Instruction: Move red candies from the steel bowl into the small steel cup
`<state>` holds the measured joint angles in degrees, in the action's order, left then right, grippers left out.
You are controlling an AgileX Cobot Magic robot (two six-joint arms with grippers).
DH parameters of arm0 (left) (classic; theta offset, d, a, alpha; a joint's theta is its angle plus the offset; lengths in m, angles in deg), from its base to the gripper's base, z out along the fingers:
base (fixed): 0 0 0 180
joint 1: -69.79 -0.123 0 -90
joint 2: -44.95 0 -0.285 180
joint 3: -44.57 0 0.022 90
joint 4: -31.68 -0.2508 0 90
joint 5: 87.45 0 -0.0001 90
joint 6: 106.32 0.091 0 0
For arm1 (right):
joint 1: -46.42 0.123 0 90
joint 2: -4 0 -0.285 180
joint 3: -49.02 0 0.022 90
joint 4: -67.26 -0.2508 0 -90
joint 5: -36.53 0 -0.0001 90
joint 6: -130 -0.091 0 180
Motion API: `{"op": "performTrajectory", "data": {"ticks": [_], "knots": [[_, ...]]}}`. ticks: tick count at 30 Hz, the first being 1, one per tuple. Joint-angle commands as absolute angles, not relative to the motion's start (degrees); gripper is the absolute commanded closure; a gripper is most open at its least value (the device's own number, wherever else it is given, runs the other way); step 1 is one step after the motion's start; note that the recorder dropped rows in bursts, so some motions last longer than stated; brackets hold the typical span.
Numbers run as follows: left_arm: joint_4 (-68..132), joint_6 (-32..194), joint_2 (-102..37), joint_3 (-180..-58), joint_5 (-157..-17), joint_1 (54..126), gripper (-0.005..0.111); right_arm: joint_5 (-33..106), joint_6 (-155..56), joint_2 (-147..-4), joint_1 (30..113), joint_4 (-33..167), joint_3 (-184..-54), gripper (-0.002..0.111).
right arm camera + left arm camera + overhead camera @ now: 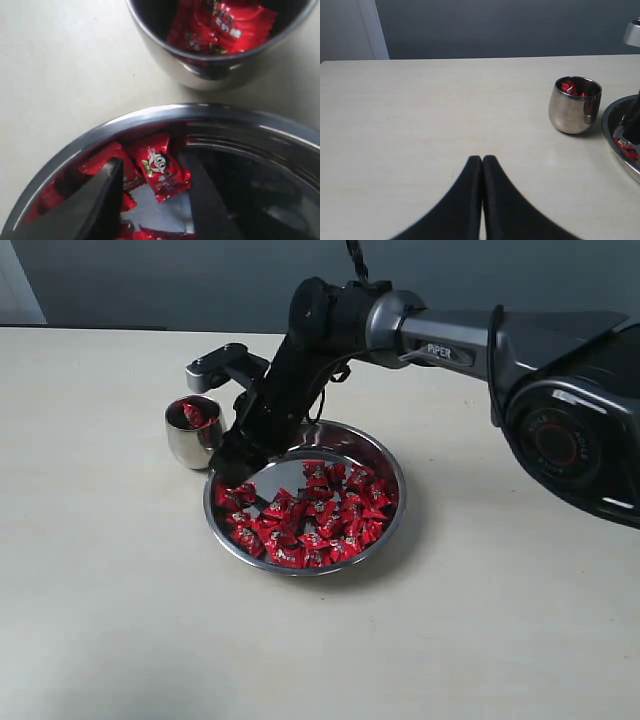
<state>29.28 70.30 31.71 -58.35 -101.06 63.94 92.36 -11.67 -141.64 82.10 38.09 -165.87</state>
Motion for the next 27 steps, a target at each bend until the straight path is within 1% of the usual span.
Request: {"op": "performTrajectory", "data": {"ticks": [1,20,21,23,27], "knots": [[29.2,70.2,32.2,-58.2,-100.8,64.2,0.106,91.8,-11.0,-141.3,82.5,38.7,-166.0,0.066],[29.2,70.2,32.2,-58.2,-100.8,64.2,0.106,90.0,-11.2,-144.1,83.0,39.5,-166.0,0.066],[29.2,70.2,32.2,-58.2,-100.8,64.2,0.106,90.0,-11.2,-144.1,83.0,40.1,-166.0,0.068],[29.2,70.2,32.2,-58.2,-100.8,64.2,0.106,90.1,-11.2,-144.1,83.0,40.2,-166.0,0.075],[29.2,70.2,32.2,-58.2,-100.8,64.2,0.106,90.1,-11.6,-144.1,83.0,40.2,-166.0,0.100]]}}
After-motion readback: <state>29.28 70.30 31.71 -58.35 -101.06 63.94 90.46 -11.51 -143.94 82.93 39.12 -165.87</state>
